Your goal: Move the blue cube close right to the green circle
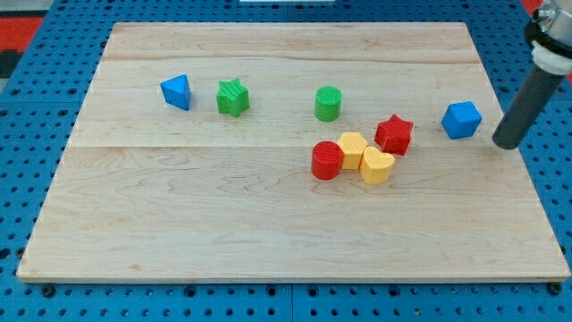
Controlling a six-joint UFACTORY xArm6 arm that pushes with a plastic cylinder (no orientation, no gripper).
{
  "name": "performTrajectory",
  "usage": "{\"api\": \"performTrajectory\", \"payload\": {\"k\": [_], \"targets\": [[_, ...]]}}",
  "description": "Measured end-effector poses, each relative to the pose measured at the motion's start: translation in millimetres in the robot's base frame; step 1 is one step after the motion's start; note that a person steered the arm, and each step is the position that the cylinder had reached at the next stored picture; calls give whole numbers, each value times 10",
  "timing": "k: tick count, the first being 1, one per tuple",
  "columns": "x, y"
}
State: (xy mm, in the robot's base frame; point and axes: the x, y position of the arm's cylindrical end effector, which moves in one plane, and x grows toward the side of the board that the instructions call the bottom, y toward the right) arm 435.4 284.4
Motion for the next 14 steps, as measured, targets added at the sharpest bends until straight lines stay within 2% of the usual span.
{"api": "performTrajectory", "payload": {"k": [1,2,3,5,7,9,10,12,13,14], "targets": [[-275,-35],[-393,-529],[-369,-779],[-57,-549],[-397,-1056],[-65,-823],[-63,-980],[-424,-1540],[-357,-1531],[-109,-1153]]}}
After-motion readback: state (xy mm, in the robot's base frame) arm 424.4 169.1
